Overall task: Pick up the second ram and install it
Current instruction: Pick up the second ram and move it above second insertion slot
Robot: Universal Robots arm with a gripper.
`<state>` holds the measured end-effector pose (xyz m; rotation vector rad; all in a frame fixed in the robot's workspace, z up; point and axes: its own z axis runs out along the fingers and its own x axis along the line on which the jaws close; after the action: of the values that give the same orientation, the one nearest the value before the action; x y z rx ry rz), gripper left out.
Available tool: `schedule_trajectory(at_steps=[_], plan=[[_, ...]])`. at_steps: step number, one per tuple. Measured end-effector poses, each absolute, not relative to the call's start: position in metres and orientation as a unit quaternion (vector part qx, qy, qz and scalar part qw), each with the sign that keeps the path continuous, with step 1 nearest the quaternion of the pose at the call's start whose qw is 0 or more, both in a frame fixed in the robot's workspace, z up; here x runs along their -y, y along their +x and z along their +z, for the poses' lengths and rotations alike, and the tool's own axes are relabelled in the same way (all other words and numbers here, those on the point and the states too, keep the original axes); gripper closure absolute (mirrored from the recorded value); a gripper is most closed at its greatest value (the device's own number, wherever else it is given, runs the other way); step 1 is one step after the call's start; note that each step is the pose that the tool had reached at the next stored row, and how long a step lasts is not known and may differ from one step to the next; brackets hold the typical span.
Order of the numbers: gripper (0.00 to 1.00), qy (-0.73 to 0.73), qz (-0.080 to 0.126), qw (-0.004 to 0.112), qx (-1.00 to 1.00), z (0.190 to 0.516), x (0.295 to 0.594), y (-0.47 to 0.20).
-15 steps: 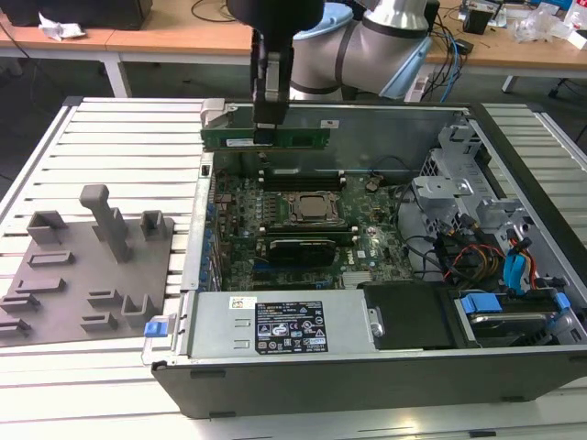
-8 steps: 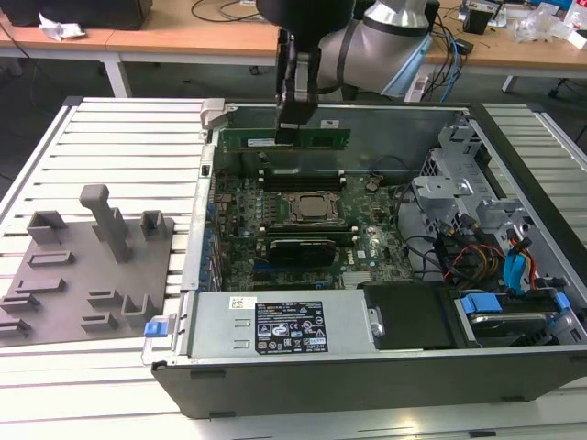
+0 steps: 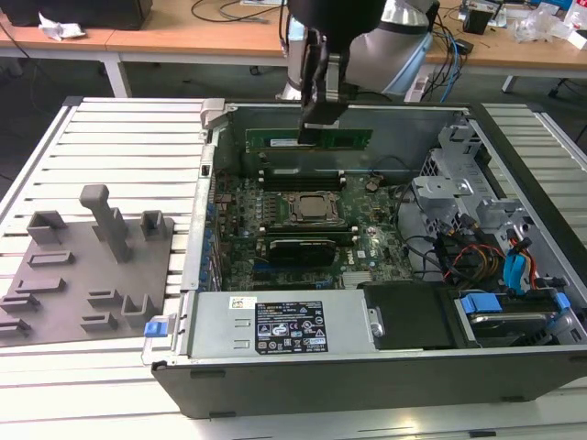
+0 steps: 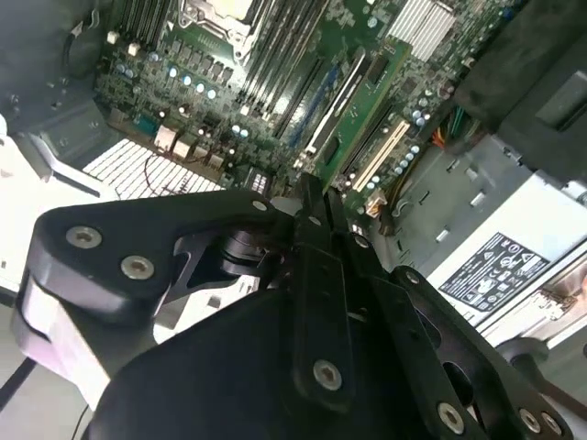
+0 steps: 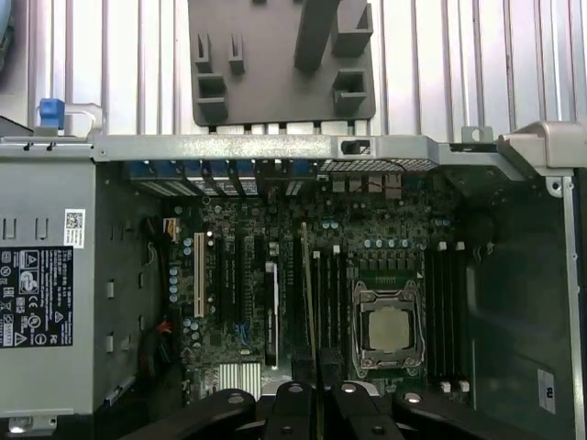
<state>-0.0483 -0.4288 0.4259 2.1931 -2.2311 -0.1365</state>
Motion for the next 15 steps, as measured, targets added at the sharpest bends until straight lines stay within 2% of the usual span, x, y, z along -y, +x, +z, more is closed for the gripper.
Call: schedule_trajectory(at_steps=[15], plan=[[0.86, 0.700, -0.045, 0.007, 0.712, 0.426, 0.429, 0.001]])
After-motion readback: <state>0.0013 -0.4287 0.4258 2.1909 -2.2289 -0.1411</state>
